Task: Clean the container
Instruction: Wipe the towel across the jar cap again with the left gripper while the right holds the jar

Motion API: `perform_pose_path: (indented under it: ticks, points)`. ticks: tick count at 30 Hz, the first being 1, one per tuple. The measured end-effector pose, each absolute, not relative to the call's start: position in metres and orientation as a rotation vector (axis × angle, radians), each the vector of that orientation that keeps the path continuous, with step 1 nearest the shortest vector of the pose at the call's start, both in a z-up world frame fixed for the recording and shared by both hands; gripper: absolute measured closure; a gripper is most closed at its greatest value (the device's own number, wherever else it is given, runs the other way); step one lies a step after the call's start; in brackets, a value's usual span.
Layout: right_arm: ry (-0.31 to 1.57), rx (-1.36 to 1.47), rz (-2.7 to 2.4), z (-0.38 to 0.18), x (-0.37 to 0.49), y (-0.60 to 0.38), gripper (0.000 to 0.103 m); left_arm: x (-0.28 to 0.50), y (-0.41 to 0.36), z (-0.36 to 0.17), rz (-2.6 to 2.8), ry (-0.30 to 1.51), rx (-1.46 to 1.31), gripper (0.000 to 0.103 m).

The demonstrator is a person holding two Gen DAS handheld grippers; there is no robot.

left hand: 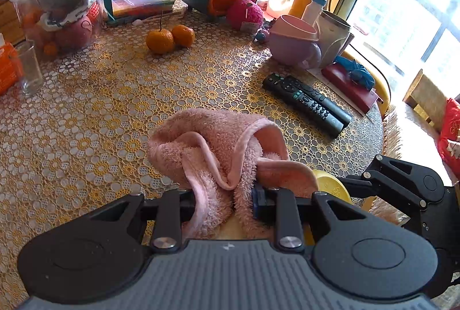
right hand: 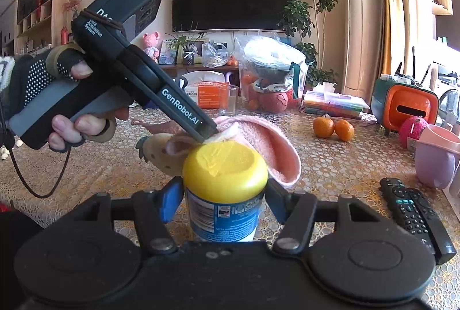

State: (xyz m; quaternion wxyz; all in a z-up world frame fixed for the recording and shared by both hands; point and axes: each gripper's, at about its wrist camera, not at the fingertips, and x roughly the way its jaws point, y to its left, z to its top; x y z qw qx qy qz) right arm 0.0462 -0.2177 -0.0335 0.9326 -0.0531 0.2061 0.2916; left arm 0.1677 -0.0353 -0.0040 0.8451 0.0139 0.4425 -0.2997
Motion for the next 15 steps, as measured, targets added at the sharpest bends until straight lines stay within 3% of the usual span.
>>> perform_pose_path:
  ticks: [15]
  points:
    - [0.449,-0.043,0.688,-0.035,0.039,-0.257,0.042,0.160,-0.040,-0.033,-0.587,0.998,0.026,0.077]
